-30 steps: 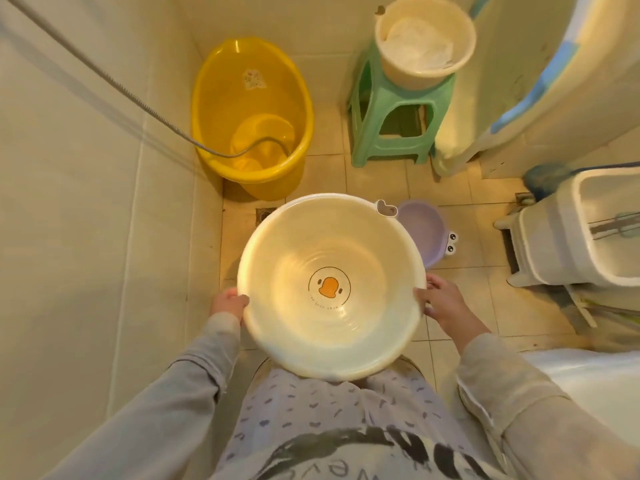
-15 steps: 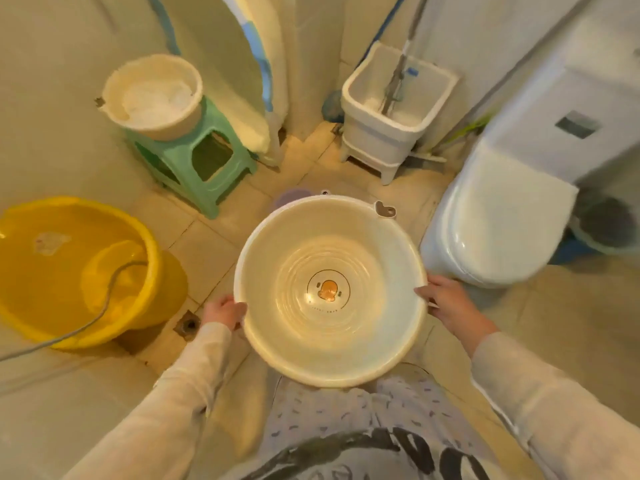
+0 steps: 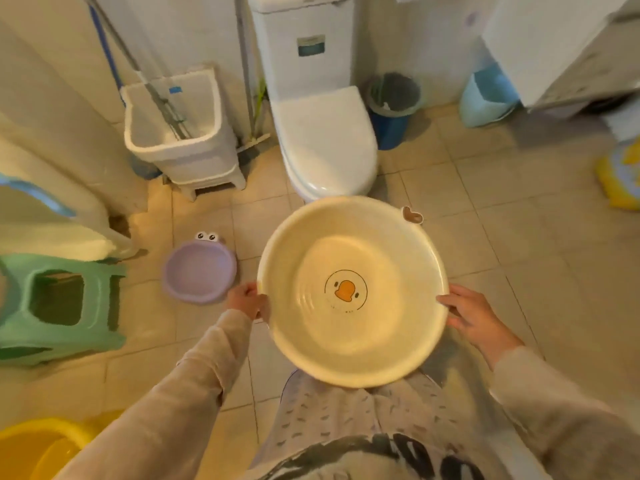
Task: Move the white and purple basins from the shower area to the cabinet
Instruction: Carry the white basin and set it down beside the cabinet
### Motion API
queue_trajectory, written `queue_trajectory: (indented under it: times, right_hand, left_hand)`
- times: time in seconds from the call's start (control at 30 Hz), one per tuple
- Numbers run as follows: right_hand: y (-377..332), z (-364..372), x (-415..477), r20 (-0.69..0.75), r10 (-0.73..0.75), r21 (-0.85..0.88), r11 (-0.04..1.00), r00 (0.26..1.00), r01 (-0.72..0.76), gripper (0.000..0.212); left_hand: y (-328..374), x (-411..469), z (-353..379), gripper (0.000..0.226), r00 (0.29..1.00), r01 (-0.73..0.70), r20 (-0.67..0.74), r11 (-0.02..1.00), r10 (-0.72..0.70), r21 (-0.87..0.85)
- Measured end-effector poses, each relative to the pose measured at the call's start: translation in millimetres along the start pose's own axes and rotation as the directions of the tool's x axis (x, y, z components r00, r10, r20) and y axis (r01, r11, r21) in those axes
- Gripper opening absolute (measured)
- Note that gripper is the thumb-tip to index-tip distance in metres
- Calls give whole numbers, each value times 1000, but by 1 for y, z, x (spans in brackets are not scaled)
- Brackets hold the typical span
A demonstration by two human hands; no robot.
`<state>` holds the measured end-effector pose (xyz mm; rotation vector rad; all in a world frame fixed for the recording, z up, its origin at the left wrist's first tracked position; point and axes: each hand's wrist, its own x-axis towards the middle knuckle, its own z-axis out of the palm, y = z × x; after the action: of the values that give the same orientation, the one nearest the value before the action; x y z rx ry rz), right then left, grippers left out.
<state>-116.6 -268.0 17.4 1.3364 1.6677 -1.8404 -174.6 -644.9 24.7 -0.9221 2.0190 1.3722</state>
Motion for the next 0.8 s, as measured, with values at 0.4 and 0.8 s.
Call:
queue_trajectory:
  times: [0.4, 0.8]
  right_hand:
    - [21, -176, 16, -169, 64, 337, 941, 984, -3, 22]
    - [5, -358, 33, -395, 108, 454, 886, 912, 92, 35]
  left_hand:
    - [102, -2, 206, 36, 977, -102, 208, 958, 46, 267]
    - [183, -48, 434, 34, 909, -63, 415, 967, -47, 248]
